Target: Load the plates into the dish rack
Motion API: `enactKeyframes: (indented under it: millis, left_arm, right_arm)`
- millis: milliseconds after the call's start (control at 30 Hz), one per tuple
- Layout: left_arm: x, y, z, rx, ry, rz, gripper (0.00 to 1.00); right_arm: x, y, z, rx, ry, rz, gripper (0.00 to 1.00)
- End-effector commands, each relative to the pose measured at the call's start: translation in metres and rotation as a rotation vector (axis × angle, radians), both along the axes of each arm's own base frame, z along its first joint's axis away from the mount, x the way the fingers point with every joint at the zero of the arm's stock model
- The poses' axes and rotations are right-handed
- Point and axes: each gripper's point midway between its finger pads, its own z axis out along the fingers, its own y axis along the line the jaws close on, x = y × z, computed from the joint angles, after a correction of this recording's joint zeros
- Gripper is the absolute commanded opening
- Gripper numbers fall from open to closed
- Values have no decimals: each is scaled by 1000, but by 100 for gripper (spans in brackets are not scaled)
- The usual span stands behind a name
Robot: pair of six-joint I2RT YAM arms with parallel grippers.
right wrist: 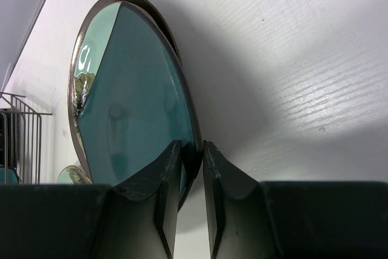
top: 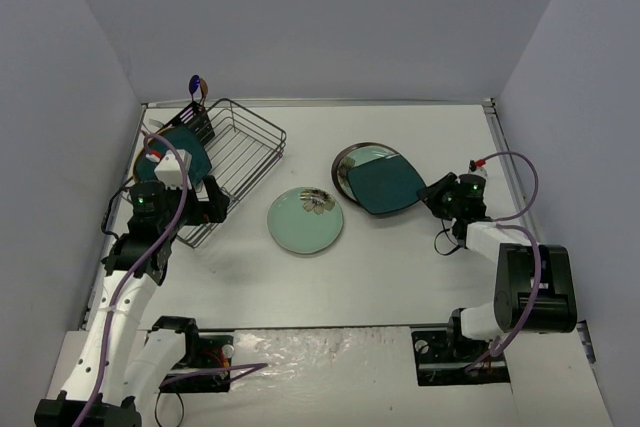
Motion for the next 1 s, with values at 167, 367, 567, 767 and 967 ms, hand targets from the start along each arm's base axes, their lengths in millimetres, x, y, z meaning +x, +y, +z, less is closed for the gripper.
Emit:
enactKeyframes:
  millis: [167,367,567,767,967]
  left_arm:
    - [11,0,24,-8,-73,7,97]
    - [11,0,24,-7,-71,7,97]
    - [11,0,23,-5,-70,7,97]
    - [11,0,23,-5,-68,7,97]
    - [11,1,22,-2,-63,10,97]
  right_arm:
    - [4,0,1,-3,-30,19,39]
    - [10,5,6,20,-52,46,45]
    - [15,14,10,61,-83,78,46]
    - [24,26,12,91,-122,132,46]
    - [35,31,17,77,-148,166,39]
